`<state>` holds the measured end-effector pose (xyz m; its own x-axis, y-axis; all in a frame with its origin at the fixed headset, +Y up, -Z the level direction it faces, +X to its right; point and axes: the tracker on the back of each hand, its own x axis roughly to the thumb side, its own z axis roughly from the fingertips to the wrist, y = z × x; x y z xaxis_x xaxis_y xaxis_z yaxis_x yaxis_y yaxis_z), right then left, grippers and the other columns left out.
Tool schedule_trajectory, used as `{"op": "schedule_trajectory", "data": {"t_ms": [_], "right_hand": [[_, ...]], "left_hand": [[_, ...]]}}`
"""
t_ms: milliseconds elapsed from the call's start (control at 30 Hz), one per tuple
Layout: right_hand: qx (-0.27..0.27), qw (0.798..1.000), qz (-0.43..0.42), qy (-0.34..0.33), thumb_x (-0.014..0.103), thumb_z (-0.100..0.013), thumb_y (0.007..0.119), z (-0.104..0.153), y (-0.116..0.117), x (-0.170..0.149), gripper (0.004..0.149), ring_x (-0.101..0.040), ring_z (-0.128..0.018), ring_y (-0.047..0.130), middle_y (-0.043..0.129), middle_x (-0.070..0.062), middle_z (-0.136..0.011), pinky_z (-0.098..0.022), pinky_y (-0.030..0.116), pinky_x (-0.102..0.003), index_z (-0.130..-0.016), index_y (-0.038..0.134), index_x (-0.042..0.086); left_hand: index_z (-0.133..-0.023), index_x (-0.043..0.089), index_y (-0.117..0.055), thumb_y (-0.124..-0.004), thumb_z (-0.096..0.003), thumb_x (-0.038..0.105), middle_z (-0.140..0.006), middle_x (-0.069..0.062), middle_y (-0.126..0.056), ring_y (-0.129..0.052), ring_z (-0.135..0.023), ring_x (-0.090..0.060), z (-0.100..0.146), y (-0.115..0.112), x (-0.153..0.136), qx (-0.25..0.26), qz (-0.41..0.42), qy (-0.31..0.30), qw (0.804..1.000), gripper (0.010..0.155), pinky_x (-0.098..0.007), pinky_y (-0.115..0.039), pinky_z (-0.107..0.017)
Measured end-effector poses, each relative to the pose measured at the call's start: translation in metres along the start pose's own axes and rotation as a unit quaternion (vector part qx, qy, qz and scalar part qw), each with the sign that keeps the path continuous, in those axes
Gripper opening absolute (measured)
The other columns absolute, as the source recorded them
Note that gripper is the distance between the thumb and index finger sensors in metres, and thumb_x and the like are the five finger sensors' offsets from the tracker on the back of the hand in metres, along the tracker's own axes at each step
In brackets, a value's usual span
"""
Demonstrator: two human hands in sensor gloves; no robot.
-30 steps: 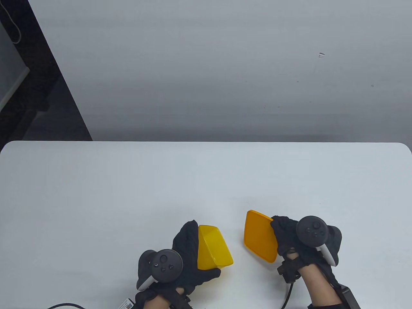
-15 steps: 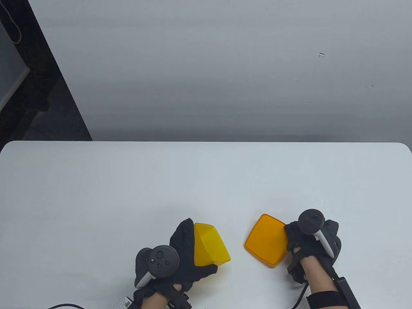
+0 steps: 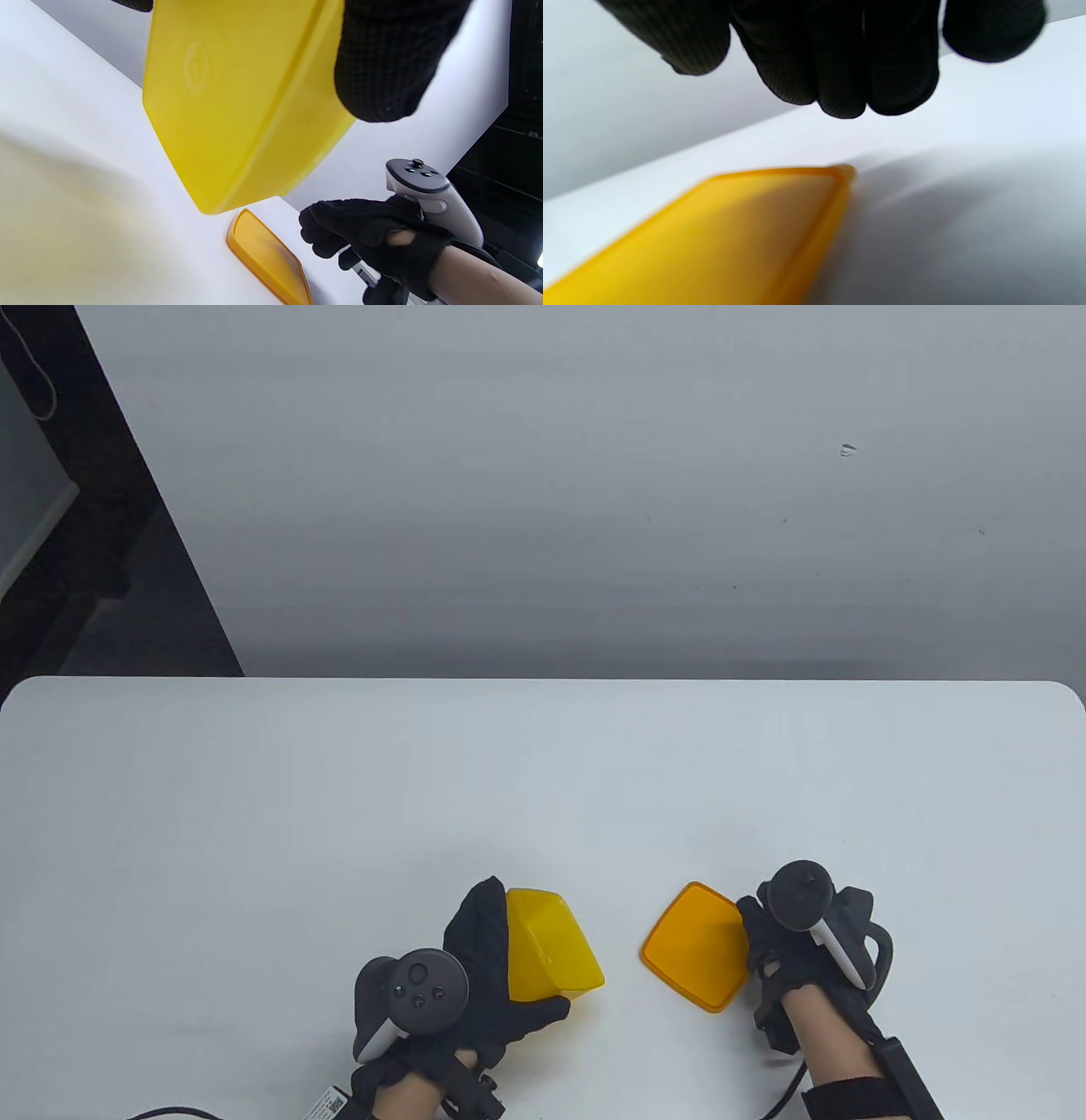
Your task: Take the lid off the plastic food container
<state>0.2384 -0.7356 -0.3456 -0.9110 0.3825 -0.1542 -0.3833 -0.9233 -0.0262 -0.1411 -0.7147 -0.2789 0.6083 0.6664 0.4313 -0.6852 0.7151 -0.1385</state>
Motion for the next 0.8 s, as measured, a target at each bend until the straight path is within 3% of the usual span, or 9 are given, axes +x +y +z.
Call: {"op": "schedule_trajectory", "data": {"t_ms": [133,367,800], "right_hand": [[0.012,0.997,-0.038,-0.064,0.049,-0.045,0.067,0.013,-0.006,0.012,0.067,-0.050,-0.083,0.074,0.068,-0.024,-0.095,-0.053,0.061,-0.063,-0.094,0.067,0.003],[0.037,0.991,-0.040,-0.125,0.055,-0.045,0.065,0.023,-0.008,0.026,0.073,-0.050,-0.094,0.059,0.055,-0.023,-0.102,-0.061,0.051,-0.067,-0.100,0.059,0.006],[0.063,0.989,-0.042,-0.124,0.054,-0.046,0.064,0.023,-0.005,0.027,0.073,-0.051,-0.096,0.053,0.050,-0.023,-0.104,-0.062,0.045,-0.068,-0.100,0.058,0.006]], "left_hand": [[-0.105,0.009,-0.003,-0.097,-0.0366,0.058,-0.115,-0.023,-0.014,-0.037,-0.106,-0.059,-0.001,0.005,-0.011,0.028,-0.005,0.015,0.999,0.125,-0.061,-0.054,-0.074],[-0.104,0.009,-0.003,-0.096,-0.0370,0.057,-0.115,-0.023,-0.013,-0.037,-0.106,-0.059,-0.004,0.002,-0.037,0.025,0.004,0.077,0.997,0.125,-0.061,-0.053,-0.075],[-0.098,0.004,0.010,-0.092,-0.0377,0.062,-0.113,-0.025,-0.010,-0.037,-0.106,-0.059,-0.003,-0.012,-0.064,0.000,-0.011,0.161,0.987,0.131,-0.064,-0.050,-0.074]]}}
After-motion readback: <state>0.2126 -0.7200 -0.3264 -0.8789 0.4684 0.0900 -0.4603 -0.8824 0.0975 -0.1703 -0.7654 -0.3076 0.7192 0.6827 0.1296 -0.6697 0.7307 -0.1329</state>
